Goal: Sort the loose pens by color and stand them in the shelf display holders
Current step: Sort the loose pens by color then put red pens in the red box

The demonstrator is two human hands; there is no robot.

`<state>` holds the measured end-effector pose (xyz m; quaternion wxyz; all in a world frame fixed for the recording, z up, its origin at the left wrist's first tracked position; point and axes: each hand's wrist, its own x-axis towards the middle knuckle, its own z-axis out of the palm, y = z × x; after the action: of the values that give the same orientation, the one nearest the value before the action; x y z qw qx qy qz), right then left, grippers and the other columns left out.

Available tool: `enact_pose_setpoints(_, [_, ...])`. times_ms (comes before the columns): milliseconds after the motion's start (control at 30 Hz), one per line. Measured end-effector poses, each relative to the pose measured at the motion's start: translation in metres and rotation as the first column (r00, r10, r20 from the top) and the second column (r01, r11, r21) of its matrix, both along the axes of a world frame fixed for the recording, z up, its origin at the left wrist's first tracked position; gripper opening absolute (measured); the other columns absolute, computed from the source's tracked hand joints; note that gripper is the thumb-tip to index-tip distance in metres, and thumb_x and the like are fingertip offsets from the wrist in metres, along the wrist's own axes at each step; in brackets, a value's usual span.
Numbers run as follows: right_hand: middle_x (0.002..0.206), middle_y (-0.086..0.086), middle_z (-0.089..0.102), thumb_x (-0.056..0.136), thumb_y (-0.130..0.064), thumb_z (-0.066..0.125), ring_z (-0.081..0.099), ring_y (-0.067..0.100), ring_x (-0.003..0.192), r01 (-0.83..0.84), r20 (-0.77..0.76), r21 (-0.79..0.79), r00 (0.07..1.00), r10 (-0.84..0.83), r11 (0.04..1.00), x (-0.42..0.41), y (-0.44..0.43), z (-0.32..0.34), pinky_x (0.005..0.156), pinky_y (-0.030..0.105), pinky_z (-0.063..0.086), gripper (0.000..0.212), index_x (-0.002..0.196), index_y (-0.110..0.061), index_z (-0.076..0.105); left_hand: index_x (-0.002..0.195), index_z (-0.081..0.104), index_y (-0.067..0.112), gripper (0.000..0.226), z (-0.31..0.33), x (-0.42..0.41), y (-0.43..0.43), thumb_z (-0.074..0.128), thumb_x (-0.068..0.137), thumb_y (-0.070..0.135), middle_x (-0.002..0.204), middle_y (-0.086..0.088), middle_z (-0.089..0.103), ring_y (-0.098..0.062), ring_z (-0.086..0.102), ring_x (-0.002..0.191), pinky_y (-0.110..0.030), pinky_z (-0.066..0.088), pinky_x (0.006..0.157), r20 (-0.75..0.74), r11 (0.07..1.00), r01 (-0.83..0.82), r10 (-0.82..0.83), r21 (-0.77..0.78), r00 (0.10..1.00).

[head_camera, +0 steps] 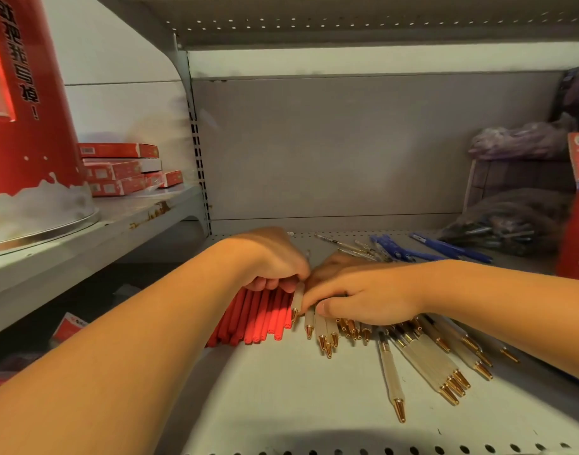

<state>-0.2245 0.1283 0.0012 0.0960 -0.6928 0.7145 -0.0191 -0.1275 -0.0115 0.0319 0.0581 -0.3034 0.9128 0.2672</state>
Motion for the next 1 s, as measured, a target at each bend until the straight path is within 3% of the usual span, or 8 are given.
enact_pose_setpoints(133, [0.133, -0.01, 0.058, 0.105, -0.034, 0.035, 0.049, 0.003, 0.123, -0.015, 0.096, -0.051, 0.995, 0.02, 0.999, -0.005, 0.008, -0.002, 0.105, 0.018, 0.035, 0.037, 0.135, -0.029, 0.057, 0.058, 0.059, 0.014, 0.028, -0.004, -0.002, 0.001, 0.057, 0.085, 0.017, 0.04, 0.008, 0.048, -0.006, 0.032, 0.03, -0.014, 0.024, 0.036, 0.006, 0.999, 0.017, -0.018, 0.051, 1.0])
enact_pose_setpoints(267, [0.136, -0.025, 0.053, 0.102, -0.046, 0.036, 0.048, -0.01, 0.122, 0.127, 0.204, -0.026, 0.972, -0.119, 0.992, -0.013, 0.02, -0.001, 0.106, 0.017, 0.035, 0.031, 0.129, -0.053, 0.05, 0.062, 0.062, 0.013, 0.025, -0.011, -0.003, 0.0, 0.059, 0.085, 0.02, 0.047, 0.005, 0.052, -0.008, 0.035, 0.035, -0.015, 0.026, 0.037, 0.022, 1.0, 0.017, -0.017, 0.016, 1.0])
enact_pose_setpoints(433, [0.151, -0.027, 0.035, 0.1, -0.05, 0.038, 0.032, -0.003, 0.139, 0.163, 0.147, -0.078, 0.978, -0.15, 0.984, -0.013, 0.025, 0.006, 0.119, 0.035, 0.026, 0.038, 0.138, -0.052, 0.043, 0.065, 0.065, 0.011, 0.026, -0.016, -0.004, 0.002, 0.069, 0.086, 0.026, 0.045, 0.001, 0.052, -0.011, 0.039, 0.032, -0.014, 0.031, 0.037, 0.054, 0.997, 0.041, -0.037, -0.062, 0.998])
enact_pose_setpoints(567, [0.156, -0.025, 0.024, 0.092, -0.067, 0.037, 0.024, -0.002, 0.141, 0.23, 0.091, -0.046, 0.97, -0.225, 0.972, -0.017, 0.041, 0.012, 0.116, 0.03, 0.024, 0.056, 0.145, -0.053, 0.027, 0.087, 0.063, 0.001, 0.025, -0.019, -0.008, 0.003, 0.059, 0.098, 0.022, 0.06, -0.008, 0.071, -0.012, 0.061, 0.044, -0.019, 0.051, 0.046, 0.013, 0.998, 0.001, -0.002, 0.061, 1.0])
enact_pose_setpoints(733, [0.16, -0.026, 0.004, 0.085, -0.08, 0.028, 0.008, -0.008, 0.14, 0.219, -0.015, 0.112, 0.976, -0.219, 0.969, -0.016, 0.058, -0.003, 0.114, 0.021, 0.01, 0.078, 0.15, -0.051, -0.003, 0.092, 0.069, 0.003, 0.016, -0.015, -0.006, 0.003, 0.061, 0.097, 0.017, 0.076, -0.009, 0.076, -0.015, 0.07, 0.059, -0.025, 0.059, 0.06, 0.053, 0.999, 0.047, -0.048, 0.024, 0.997])
enact_pose_setpoints(833, [0.161, -0.022, -0.003, 0.087, -0.078, 0.021, 0.003, 0.0, 0.146, 0.224, -0.065, 0.108, 0.974, -0.218, 0.969, -0.012, 0.049, -0.008, 0.112, 0.021, 0.001, 0.078, 0.15, -0.047, -0.011, 0.1, 0.068, -0.002, 0.023, -0.015, -0.006, 0.005, 0.054, 0.101, 0.016, 0.09, -0.011, 0.077, -0.013, 0.071, 0.069, -0.022, 0.06, 0.074, 0.058, 0.989, 0.012, -0.021, 0.146, 0.998])
enact_pose_setpoints(900, [0.162, -0.02, 0.004, 0.088, -0.077, 0.023, 0.011, 0.002, 0.146, 0.208, -0.008, 0.105, 0.978, -0.208, 0.973, -0.009, 0.041, -0.005, 0.113, 0.022, 0.007, 0.076, 0.151, -0.047, -0.007, 0.104, 0.065, -0.005, 0.029, -0.014, -0.009, 0.006, 0.049, 0.103, 0.019, 0.091, -0.014, 0.076, -0.017, 0.073, 0.073, -0.019, 0.058, 0.068, 0.051, 0.987, -0.014, 0.006, 0.161, 0.999])
enact_pose_setpoints(1000, [0.159, -0.019, 0.022, 0.092, -0.07, 0.029, 0.027, 0.002, 0.142, 0.169, 0.074, 0.046, 0.982, -0.172, 0.984, -0.008, 0.04, 0.001, 0.114, 0.025, 0.023, 0.069, 0.153, -0.042, 0.011, 0.086, 0.063, 0.005, 0.026, -0.011, -0.014, 0.014, 0.058, 0.097, 0.028, 0.071, -0.009, 0.068, -0.015, 0.062, 0.044, -0.019, 0.047, 0.041, -0.08, 0.997, 0.017, -0.023, -0.075, 0.997])
